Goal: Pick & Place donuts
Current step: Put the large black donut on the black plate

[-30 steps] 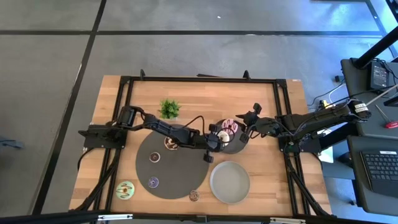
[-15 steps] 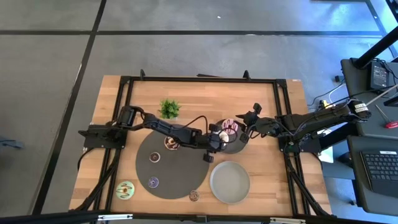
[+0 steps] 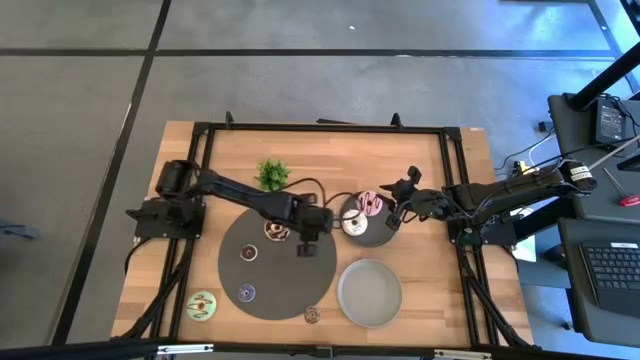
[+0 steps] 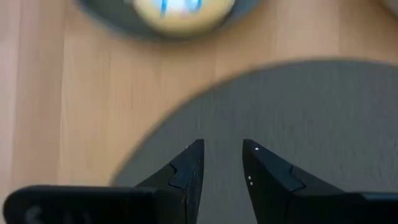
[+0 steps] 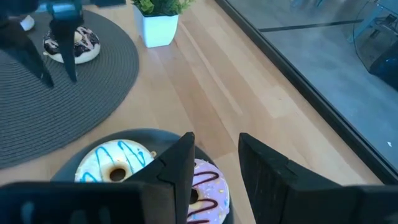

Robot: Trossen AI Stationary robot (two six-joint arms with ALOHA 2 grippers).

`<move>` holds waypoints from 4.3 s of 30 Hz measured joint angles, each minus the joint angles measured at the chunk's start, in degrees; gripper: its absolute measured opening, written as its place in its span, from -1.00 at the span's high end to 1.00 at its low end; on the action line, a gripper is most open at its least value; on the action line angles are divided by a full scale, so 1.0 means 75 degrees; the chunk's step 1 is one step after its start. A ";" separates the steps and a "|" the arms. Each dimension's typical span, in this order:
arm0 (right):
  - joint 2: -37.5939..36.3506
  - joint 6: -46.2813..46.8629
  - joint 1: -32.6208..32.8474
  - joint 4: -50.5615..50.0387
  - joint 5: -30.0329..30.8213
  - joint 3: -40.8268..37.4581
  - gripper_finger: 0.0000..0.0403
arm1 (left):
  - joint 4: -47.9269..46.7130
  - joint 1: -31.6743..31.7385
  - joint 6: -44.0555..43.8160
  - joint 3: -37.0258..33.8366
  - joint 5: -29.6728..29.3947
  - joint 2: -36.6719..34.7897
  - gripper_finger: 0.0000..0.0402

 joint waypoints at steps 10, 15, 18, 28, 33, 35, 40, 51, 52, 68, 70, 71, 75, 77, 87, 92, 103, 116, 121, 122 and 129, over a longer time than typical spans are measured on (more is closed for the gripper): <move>0.0000 -0.0012 0.0001 0.0036 -0.0381 0.0003 0.37 | 0.0074 -0.0938 -0.2711 -0.2221 -0.1041 -0.1979 0.49; 0.0000 -0.0006 -0.0005 0.0072 -0.0382 0.0001 0.37 | 0.0176 -0.1327 -0.2963 -0.2792 -0.1215 -0.2226 0.47; 0.0000 0.0000 -0.0005 0.0074 -0.0384 0.0001 0.37 | 0.0558 -0.1430 -0.3092 -0.3037 -0.1267 -0.2064 0.43; 0.0000 0.0163 -0.0005 0.0070 -0.0384 0.0003 0.37 | 0.0657 -0.1434 -0.3128 -0.3115 -0.1826 -0.1967 0.18; 0.0000 0.0138 -0.0005 0.0065 -0.0384 0.0002 0.37 | 0.0671 -0.1440 -0.3125 -0.3115 -0.1672 -0.1967 0.14; 0.0000 0.0134 -0.0005 0.0065 -0.0384 0.0000 0.37 | 0.0672 -0.1471 -0.3353 -0.3115 -0.1645 -0.1967 0.14; 0.0000 0.0129 -0.0005 0.0062 -0.0384 0.0001 0.37 | 0.0643 -0.1469 -0.3552 -0.3115 -0.1644 -0.1967 0.14; 0.0000 0.0024 -0.0005 0.0053 -0.0381 0.0000 0.37 | 0.0534 -0.1469 -0.3278 -0.3109 -0.1863 -0.1464 0.14; 0.0000 -0.0024 -0.0005 0.0056 -0.0381 0.0001 0.37 | 0.0539 -0.1469 -0.3271 -0.3109 -0.1831 -0.1435 0.16; -0.0002 -0.0049 -0.0005 0.0061 -0.0381 0.0003 0.37 | 0.0357 -0.1469 -0.2699 -0.2844 -0.1917 -0.1586 0.93; -0.0002 -0.0045 -0.0005 0.0062 -0.0381 0.0001 0.37 | 0.0374 -0.1469 -0.2286 -0.2567 -0.2072 -0.1661 0.95; -0.0003 -0.0043 -0.0005 0.0065 -0.0381 0.0001 0.37 | 0.0436 -0.1465 -0.2055 -0.2406 -0.2243 -0.1664 0.94; -0.0003 -0.0038 -0.0005 0.0106 -0.0381 0.0003 0.37 | 0.0926 -0.1390 -0.0898 -0.1900 -0.2976 -0.1664 0.92; -0.0003 -0.0038 -0.0005 0.0131 -0.0381 0.0003 0.37 | 0.1438 -0.1262 -0.0365 -0.1801 -0.2964 -0.1664 0.93; -0.0003 -0.0041 -0.0003 0.0308 -0.0381 0.0003 0.37 | 0.3067 0.0198 0.1385 -0.1792 -0.2925 -0.1645 0.95; -0.0003 -0.0037 -0.0004 0.0303 -0.0381 0.0003 0.37 | 0.3777 0.0885 0.1342 -0.1796 -0.1916 -0.1114 0.95; -0.0003 -0.0047 -0.0002 0.0245 -0.0381 0.0003 0.37 | 0.4517 0.1404 0.1327 -0.1795 -0.1153 0.0031 0.93; -0.0003 -0.0023 -0.0002 0.0236 -0.0392 0.0003 0.37 | 0.4533 0.1396 0.1330 -0.1798 -0.1136 0.0166 0.71; -0.0003 0.0165 -0.0002 0.0228 -0.0584 0.0003 0.37 | 0.4530 0.1398 0.1332 -0.1798 -0.1137 0.0163 0.67; -0.0003 0.0166 -0.0002 0.0228 -0.0594 0.0003 0.37 | 0.4531 0.1394 0.1332 -0.1798 -0.1139 0.0163 0.66; -0.0003 0.0371 -0.0002 0.0220 -0.0605 0.0003 0.37 | 0.4530 0.1384 0.1330 -0.1798 -0.1142 0.0163 0.48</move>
